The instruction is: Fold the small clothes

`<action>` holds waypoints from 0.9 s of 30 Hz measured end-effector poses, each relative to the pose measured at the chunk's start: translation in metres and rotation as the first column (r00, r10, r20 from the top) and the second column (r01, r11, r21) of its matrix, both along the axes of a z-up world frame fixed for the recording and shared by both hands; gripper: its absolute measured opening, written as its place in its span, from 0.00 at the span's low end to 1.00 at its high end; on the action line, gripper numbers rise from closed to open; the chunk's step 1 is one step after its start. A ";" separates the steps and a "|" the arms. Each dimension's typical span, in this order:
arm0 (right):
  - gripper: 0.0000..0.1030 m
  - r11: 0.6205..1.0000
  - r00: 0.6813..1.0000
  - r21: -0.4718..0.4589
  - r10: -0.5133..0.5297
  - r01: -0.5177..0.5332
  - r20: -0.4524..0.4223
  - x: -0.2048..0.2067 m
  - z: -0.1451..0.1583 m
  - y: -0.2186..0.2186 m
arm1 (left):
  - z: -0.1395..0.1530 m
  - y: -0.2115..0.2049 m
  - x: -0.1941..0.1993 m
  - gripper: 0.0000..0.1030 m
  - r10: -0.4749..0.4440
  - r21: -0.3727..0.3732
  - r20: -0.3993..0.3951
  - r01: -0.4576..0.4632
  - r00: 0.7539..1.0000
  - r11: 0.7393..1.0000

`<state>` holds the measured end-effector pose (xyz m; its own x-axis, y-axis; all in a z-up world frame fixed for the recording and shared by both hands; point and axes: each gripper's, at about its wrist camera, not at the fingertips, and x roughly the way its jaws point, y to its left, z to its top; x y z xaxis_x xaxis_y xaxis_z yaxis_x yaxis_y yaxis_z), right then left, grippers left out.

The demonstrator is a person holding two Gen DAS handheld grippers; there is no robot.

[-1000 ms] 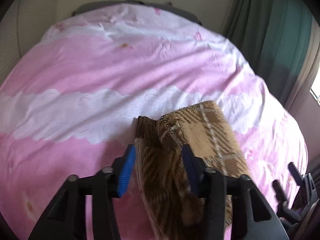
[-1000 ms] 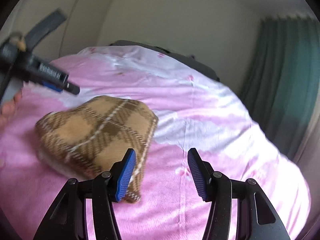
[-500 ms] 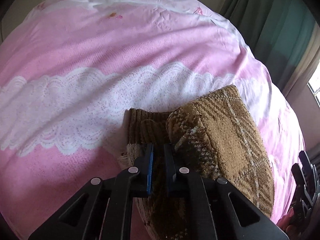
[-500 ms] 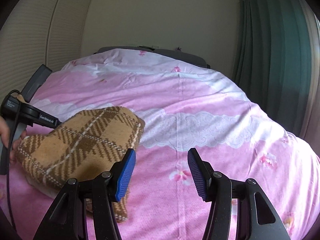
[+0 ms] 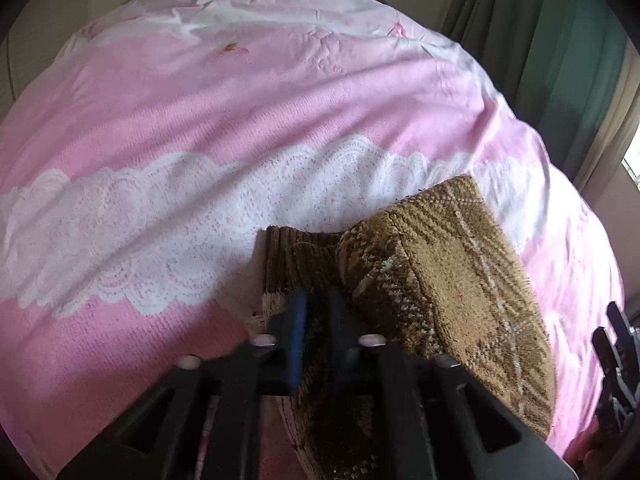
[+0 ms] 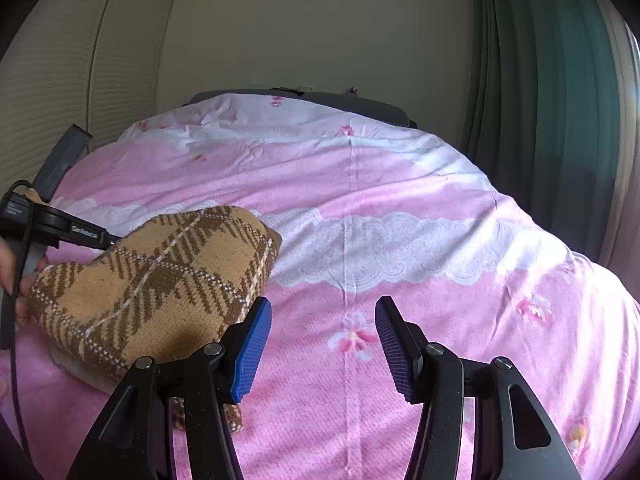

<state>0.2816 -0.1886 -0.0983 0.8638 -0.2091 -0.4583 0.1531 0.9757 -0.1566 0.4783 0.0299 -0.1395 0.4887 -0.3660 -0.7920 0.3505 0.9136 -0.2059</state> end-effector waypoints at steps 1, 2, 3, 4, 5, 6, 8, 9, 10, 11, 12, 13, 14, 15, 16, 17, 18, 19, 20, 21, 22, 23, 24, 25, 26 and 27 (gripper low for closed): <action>0.53 1.000 1.000 -0.005 0.003 -0.003 0.001 0.000 0.000 0.001 | 0.000 0.000 0.001 0.28 0.013 0.020 0.009 -0.013 1.000 1.000; 0.53 1.000 1.000 -0.008 0.005 -0.005 0.000 0.000 0.000 0.001 | 0.000 0.000 0.001 0.29 0.018 0.020 0.012 -0.018 1.000 1.000; 0.53 1.000 1.000 -0.008 0.005 -0.005 -0.001 -0.001 0.000 0.001 | 0.000 0.001 0.002 0.30 0.021 0.015 0.010 -0.021 1.000 1.000; 0.53 1.000 1.000 -0.007 0.005 -0.005 -0.001 -0.001 0.000 0.001 | -0.003 0.002 0.003 0.31 0.022 0.016 0.003 -0.022 1.000 1.000; 0.53 1.000 1.000 -0.005 0.004 -0.004 -0.002 -0.001 0.000 0.001 | -0.005 0.001 0.004 0.31 0.021 0.018 -0.005 -0.021 1.000 1.000; 0.53 1.000 1.000 -0.004 0.004 -0.004 -0.003 -0.001 0.000 0.001 | -0.008 0.000 0.005 0.31 0.018 0.018 -0.014 -0.018 1.000 1.000; 0.53 1.000 1.000 -0.001 0.003 -0.003 -0.005 -0.001 -0.001 0.001 | -0.013 0.000 0.006 0.24 0.017 0.017 -0.019 -0.017 1.000 1.000; 0.53 1.000 1.000 -0.001 0.003 -0.003 -0.005 -0.001 0.000 0.001 | -0.013 0.001 0.007 0.17 0.015 0.015 -0.017 -0.015 1.000 1.000; 0.53 1.000 1.000 -0.002 0.003 -0.003 -0.005 -0.001 0.000 0.001 | -0.012 0.001 0.006 0.14 0.018 0.016 -0.013 -0.018 1.000 1.000; 0.53 1.000 1.000 -0.004 0.003 -0.003 -0.004 -0.001 0.000 0.001 | -0.010 0.002 0.005 0.08 0.017 0.010 -0.009 -0.017 1.000 1.000; 0.53 1.000 1.000 -0.004 0.004 -0.004 -0.004 -0.002 0.001 0.001 | -0.007 0.002 0.004 0.08 0.015 0.007 0.000 -0.015 1.000 1.000; 0.53 1.000 1.000 -0.004 0.002 -0.002 -0.003 -0.001 0.000 0.002 | -0.004 0.002 0.002 0.08 0.018 0.015 0.014 -0.019 1.000 1.000; 0.53 1.000 1.000 -0.004 0.002 -0.002 -0.003 -0.001 0.001 0.001 | 0.000 0.004 -0.001 0.08 0.026 0.026 0.035 -0.027 0.999 0.999; 0.53 1.000 1.000 -0.004 0.000 0.000 -0.003 -0.001 0.000 0.001 | 0.003 0.006 -0.002 0.08 0.034 0.029 0.051 -0.035 0.998 0.999; 0.53 1.000 1.000 -0.002 -0.002 0.002 -0.003 -0.001 0.000 0.000 | 0.005 0.009 -0.003 0.08 0.039 0.026 0.059 -0.041 0.997 0.999; 0.53 1.000 1.000 0.001 -0.003 0.003 -0.005 -0.001 0.000 -0.001 | 0.004 0.010 -0.002 0.08 0.043 0.025 0.054 -0.044 0.998 0.999; 0.53 1.000 1.000 0.002 -0.004 0.004 -0.007 -0.001 0.000 -0.002 | 0.000 0.011 0.000 0.08 0.040 0.026 0.041 -0.041 0.998 0.999; 0.53 1.000 1.000 0.003 -0.004 0.004 -0.009 0.000 -0.001 -0.002 | -0.004 0.010 0.001 0.09 0.032 0.030 0.032 -0.033 0.999 0.999; 0.53 1.000 1.000 0.005 -0.001 0.001 -0.009 0.000 -0.001 -0.002 | -0.007 0.006 0.001 0.09 0.022 0.047 0.023 -0.023 0.999 0.999; 0.53 1.000 1.000 0.005 0.000 0.000 -0.009 -0.001 -0.001 -0.002 | -0.007 0.004 0.000 0.10 0.023 0.052 0.023 -0.024 0.999 0.998; 0.53 1.000 1.000 0.005 0.001 -0.001 -0.008 -0.001 -0.001 -0.002 | -0.004 0.004 -0.002 0.15 0.029 0.040 0.025 -0.030 0.999 0.999; 0.53 1.000 1.000 0.005 0.003 -0.003 -0.006 -0.002 0.000 -0.001 | -0.001 0.005 -0.003 0.32 0.032 0.024 0.024 -0.033 0.999 0.999; 0.53 1.000 1.000 0.004 0.004 -0.004 -0.004 -0.002 0.000 -0.001 | 0.004 0.006 -0.006 0.38 0.038 0.003 0.032 -0.038 0.999 0.999; 0.53 1.000 1.000 0.002 0.005 -0.005 -0.002 -0.003 0.001 -0.001 | 0.010 0.006 -0.008 0.41 0.046 -0.005 0.055 -0.045 0.997 0.999; 0.53 1.000 1.000 0.000 0.006 -0.006 0.002 -0.004 0.002 -0.001 | 0.017 0.004 -0.010 0.42 0.037 -0.008 0.072 -0.037 0.997 0.999; 0.53 1.000 1.000 -0.002 0.005 -0.005 0.005 -0.005 0.003 -0.001 | 0.021 0.002 -0.012 0.42 0.026 -0.018 0.073 -0.025 0.997 1.000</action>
